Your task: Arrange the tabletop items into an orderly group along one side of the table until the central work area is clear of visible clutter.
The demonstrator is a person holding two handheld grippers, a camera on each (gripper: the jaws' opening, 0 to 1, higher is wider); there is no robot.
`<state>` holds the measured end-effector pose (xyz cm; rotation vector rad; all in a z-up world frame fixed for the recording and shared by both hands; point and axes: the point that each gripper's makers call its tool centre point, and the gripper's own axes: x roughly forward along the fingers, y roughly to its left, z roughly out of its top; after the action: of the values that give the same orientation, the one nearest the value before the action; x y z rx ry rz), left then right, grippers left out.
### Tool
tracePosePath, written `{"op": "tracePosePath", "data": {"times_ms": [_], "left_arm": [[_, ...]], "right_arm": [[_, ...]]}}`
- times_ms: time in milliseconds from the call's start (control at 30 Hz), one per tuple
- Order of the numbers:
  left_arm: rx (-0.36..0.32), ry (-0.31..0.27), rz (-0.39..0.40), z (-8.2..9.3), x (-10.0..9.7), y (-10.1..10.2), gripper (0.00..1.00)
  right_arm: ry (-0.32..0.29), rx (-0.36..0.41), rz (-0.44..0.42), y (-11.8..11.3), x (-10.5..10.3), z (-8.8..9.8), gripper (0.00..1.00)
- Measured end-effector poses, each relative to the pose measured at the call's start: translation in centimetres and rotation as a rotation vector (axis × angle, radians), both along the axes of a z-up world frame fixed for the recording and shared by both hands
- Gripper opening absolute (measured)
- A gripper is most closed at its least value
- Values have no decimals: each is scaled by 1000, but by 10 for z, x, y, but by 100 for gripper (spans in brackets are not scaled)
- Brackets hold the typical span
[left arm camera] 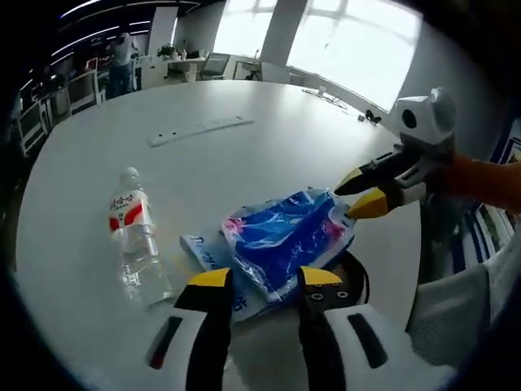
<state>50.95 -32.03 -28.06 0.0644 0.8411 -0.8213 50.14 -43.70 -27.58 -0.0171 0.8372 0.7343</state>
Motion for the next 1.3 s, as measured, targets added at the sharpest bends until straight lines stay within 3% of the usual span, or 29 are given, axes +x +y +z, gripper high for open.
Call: {"op": "tracePosePath", "data": {"times_ms": [467, 567, 1000, 1300], "left_arm": [[11, 31, -2, -7, -4, -2, 14], [27, 31, -6, -10, -5, -1, 8], [22, 40, -14, -13, -9, -6, 2], [-8, 35, -5, -3, -7, -8, 0]], "right_arm": [[49, -11, -15, -3, -6, -12, 11], [51, -10, -19, -4, -6, -13, 8], [49, -9, -25, -6, -6, -11, 3], [31, 0, -32, -8, -4, -2, 1]]}}
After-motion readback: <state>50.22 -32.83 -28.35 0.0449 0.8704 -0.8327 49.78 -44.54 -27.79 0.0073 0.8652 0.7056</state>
